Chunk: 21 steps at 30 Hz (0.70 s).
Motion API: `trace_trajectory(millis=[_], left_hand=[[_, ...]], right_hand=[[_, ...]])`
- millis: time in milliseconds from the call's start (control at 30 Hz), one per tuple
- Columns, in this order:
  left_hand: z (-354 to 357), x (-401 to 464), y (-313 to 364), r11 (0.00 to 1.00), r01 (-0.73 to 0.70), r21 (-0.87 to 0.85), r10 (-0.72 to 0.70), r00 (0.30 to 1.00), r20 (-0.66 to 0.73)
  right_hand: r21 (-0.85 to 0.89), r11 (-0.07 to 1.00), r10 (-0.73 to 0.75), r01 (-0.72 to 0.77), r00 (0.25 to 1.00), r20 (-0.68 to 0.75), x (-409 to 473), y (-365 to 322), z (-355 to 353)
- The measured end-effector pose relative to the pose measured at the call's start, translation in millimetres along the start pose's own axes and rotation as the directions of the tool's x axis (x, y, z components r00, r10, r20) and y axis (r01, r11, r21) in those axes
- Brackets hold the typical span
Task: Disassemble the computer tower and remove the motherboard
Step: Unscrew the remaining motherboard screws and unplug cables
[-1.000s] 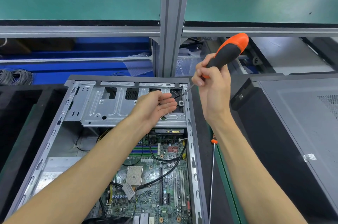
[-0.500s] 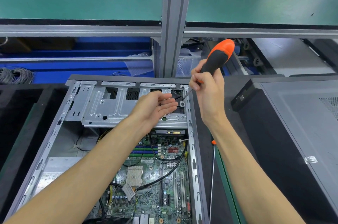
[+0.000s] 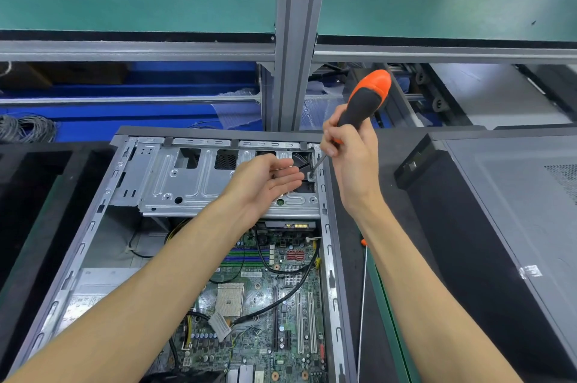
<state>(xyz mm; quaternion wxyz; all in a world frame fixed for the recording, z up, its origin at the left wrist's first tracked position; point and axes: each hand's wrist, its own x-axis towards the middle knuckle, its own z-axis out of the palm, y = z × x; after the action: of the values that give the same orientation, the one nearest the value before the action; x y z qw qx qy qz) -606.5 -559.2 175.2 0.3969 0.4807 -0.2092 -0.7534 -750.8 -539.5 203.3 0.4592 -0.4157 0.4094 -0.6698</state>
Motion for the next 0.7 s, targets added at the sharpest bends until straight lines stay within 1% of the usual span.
trace_trajectory(millis=[133, 267, 367, 433, 500, 533, 633, 700], left_hand=[[-1.2, -0.1, -0.6, 1.000, 0.000, -0.011, 0.000, 1.000, 0.009], [0.4, 2.4, -3.3, 1.000, -0.017, 0.006, 0.017, 1.000, -0.022], [6.8, 1.9, -2.2, 0.999, -0.022, 0.039, 0.023, 1.000, -0.021], [14.8, -3.0, 1.3, 0.998, 0.032, 0.052, -0.035, 0.998, 0.055], [21.6, -8.2, 3.5, 0.989, 0.100, 0.106, -0.116, 0.982, 0.152], [22.5, -9.9, 2.9, 0.982, 0.110, 0.152, -0.136, 0.976, 0.169], [5.1, -18.3, 1.3, 0.952, 0.074, 0.297, -0.130, 0.976, 0.173], [-19.5, -27.5, 4.7, 0.951, 0.043, 0.305, -0.096, 0.982, 0.162]], right_hand=[[0.035, 0.999, 0.012, -0.011, 0.999, -0.030, -1.4, -5.0, 1.0], [0.100, 0.995, -0.017, 0.019, 1.000, -0.020, -1.8, -18.4, 6.4], [0.252, 0.967, -0.022, 0.016, 1.000, 0.018, -2.5, -27.0, 11.8], [0.336, 0.941, 0.011, -0.029, 0.998, 0.055, -5.6, -27.5, 18.3], [0.345, 0.936, 0.051, -0.073, 0.996, 0.072, -10.2, -24.7, 25.9], [0.352, 0.932, 0.068, -0.090, 0.995, 0.073, -12.1, -24.0, 28.8], [0.447, 0.886, 0.106, -0.122, 0.993, 0.060, -11.5, -27.0, 28.9], [0.521, 0.843, 0.115, -0.132, 0.991, 0.065, -8.1, -31.6, 25.5]])
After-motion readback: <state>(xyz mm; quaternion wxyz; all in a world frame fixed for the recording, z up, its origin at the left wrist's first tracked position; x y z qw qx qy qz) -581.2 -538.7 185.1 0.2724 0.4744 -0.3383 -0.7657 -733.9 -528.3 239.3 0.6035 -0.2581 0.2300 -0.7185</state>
